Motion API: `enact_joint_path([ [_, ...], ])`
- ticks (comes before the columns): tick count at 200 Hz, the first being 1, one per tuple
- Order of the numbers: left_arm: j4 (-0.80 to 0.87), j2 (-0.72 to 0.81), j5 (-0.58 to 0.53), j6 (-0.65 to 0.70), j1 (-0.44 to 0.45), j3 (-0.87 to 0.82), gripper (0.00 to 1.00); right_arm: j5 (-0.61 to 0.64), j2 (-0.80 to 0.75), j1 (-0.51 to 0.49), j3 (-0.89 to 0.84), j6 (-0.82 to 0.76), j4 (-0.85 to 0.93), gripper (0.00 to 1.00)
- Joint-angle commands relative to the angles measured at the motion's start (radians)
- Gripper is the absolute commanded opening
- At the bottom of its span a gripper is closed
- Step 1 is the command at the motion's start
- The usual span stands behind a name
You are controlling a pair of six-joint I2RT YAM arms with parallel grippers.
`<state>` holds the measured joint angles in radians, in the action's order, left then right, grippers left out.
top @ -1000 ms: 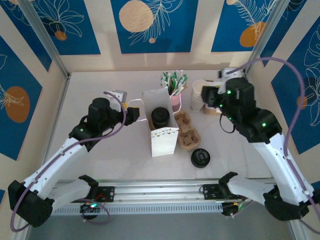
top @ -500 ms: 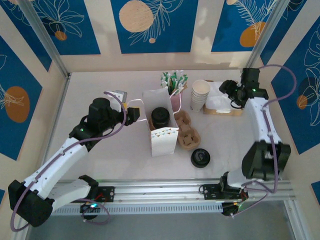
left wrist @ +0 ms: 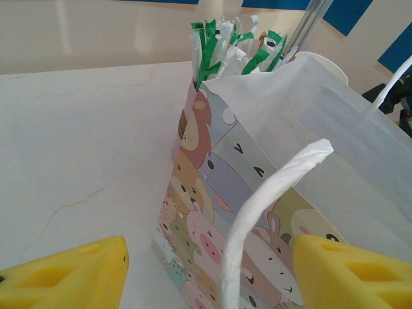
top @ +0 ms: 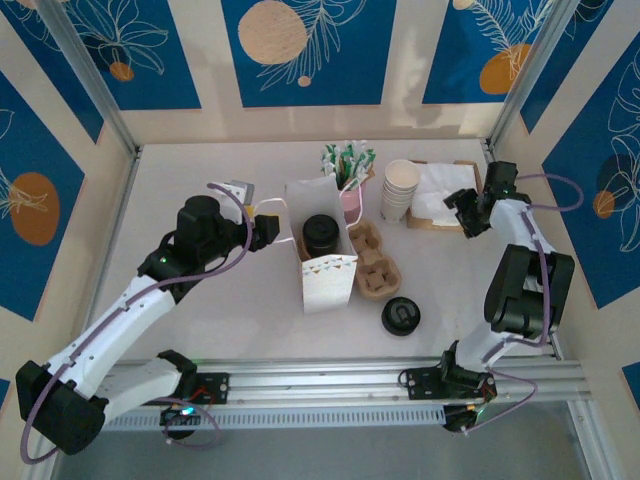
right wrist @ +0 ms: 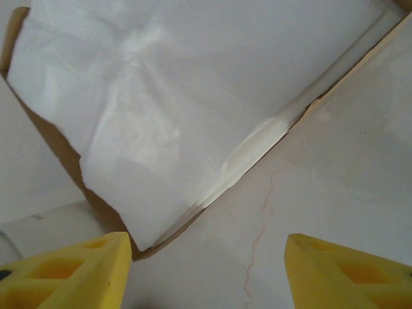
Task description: Pack the takeout coffee
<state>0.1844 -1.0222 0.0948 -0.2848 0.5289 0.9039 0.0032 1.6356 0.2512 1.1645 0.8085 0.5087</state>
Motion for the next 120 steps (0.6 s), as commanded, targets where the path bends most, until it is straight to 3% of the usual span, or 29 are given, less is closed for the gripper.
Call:
enact_joint_path([
  [1, 0.0, 0.017, -0.009, 0.014, 0.016, 0.013, 0.68, -0.064, 0.024, -0.001, -0.023, 0.056, -0.062, 0.6],
  [120, -0.004, 0.016, -0.013, 0.017, 0.016, 0.009, 0.69, 0.055, 0.128, -0.04, -0.009, 0.041, -0.125, 0.49],
])
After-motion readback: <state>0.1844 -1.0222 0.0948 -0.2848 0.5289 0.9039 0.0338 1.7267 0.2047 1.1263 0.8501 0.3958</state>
